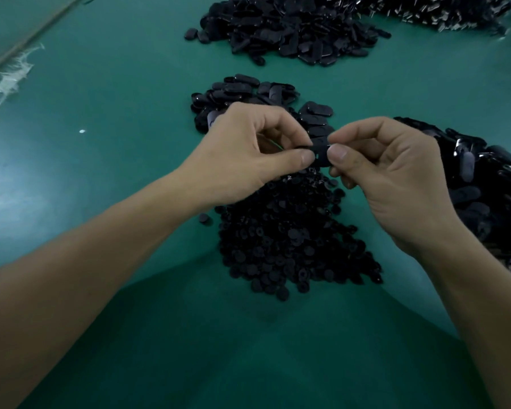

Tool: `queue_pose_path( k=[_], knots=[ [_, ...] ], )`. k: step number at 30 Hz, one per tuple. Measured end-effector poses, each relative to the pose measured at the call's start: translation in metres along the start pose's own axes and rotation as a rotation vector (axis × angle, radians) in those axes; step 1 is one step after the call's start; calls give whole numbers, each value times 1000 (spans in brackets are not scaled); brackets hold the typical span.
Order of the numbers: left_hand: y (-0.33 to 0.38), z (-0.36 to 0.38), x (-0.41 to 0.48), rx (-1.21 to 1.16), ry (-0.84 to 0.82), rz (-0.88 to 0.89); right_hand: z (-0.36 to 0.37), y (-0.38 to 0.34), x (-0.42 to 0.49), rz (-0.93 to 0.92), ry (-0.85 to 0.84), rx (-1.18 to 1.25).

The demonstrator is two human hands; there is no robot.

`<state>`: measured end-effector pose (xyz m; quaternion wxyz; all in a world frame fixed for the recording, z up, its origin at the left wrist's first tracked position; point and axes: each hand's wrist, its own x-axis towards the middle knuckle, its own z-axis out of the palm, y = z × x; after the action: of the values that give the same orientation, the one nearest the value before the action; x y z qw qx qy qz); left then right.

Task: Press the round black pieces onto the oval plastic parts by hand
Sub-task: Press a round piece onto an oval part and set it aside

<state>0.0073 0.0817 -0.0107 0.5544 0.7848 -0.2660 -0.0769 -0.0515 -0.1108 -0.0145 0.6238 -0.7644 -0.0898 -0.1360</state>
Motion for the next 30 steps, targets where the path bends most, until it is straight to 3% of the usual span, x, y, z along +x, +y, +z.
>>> queue_pose_path(
  k=[5, 8, 12, 17, 24, 30],
  knots=[
    [8, 2, -4, 57, -38, 41, 3, -1, -2, -7, 0, 77],
    [9, 2, -2, 80, 26, 47, 3, -1, -1, -20, 5, 137],
    [7, -1, -1, 111, 167, 10, -9, 6, 0, 1, 109, -246],
    [8, -2, 0, -59, 231, -22, -26, 10, -1, 69, -41, -661],
    [6, -2, 1, -192, 241, -83, -33, 8, 1, 166, -188, -752],
    [3, -3, 3, -241, 277, -145, -36, 15, 3, 201, -191, -747]
  ],
)
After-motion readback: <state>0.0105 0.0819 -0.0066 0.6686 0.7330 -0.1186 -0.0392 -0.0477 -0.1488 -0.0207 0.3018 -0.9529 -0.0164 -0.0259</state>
